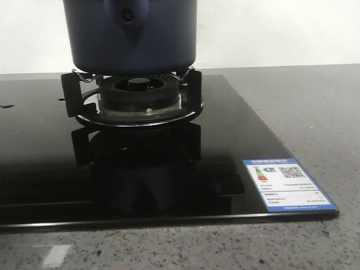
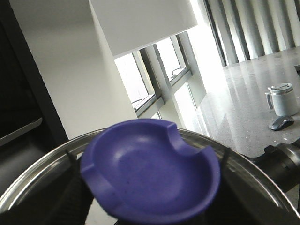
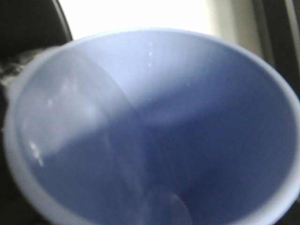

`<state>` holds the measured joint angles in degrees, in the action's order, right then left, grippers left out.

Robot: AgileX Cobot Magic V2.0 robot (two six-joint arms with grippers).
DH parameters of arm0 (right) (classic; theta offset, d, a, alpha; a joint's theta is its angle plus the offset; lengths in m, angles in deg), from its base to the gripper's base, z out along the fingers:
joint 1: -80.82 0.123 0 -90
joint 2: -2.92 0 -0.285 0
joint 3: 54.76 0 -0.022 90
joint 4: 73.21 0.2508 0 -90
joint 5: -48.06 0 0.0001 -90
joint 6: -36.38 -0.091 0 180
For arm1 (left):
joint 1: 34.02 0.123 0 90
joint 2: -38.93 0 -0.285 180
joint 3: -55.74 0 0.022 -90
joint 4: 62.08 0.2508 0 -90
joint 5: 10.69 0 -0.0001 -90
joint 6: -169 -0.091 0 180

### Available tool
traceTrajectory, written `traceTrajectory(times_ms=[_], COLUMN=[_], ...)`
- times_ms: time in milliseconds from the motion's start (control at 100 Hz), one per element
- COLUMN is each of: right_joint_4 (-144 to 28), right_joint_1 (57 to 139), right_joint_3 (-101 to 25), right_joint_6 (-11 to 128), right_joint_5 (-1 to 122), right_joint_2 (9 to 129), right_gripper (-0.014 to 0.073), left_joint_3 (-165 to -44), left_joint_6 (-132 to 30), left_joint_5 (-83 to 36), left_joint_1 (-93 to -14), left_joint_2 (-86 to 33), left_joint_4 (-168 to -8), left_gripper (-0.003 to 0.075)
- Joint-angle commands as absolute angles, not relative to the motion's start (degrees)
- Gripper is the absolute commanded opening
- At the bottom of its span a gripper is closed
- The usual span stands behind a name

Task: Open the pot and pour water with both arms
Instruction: 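Tilt the cup with the right gripper to pour water into the saucepan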

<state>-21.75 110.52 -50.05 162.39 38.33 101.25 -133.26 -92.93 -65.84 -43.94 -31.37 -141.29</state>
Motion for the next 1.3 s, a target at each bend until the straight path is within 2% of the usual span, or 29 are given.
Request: traceTrajectory(times_ms=[0, 100, 410, 660, 1290], right_joint_4=[-23.1, -22.2, -22.9, -34.2, -47.3], right_joint_1=[110.6, 110.6, 110.6, 110.6, 110.8], right_joint_3=[-52.5, -52.5, -52.5, -52.5, -57.7], right_joint_6=[162.8, 162.8, 162.8, 162.8, 162.8], right_joint_5=[30.4, 27.0, 28.9, 28.8, 25.3], right_joint_2=[98.6, 98.6, 98.6, 98.6, 101.4], right_gripper=[0.0352, 0.0352, 0.0352, 0.0352, 0.0351], left_joint_3=[-135.2, -135.2, -135.2, -135.2, -135.2], left_joint_6=[-92.5, -92.5, -92.5, -92.5, -92.5], left_joint_5=[-62.6, -62.6, -62.6, -62.6, -63.1], left_joint_1=[-43.8, -43.8, -43.8, -43.8, -44.7], left_joint_2=[-30.4, -30.4, -30.4, -30.4, -30.4], left_joint_4=[-146.4, -146.4, -146.4, -146.4, -146.2], left_gripper=[0.0319, 0.0319, 0.0319, 0.0319, 0.0319])
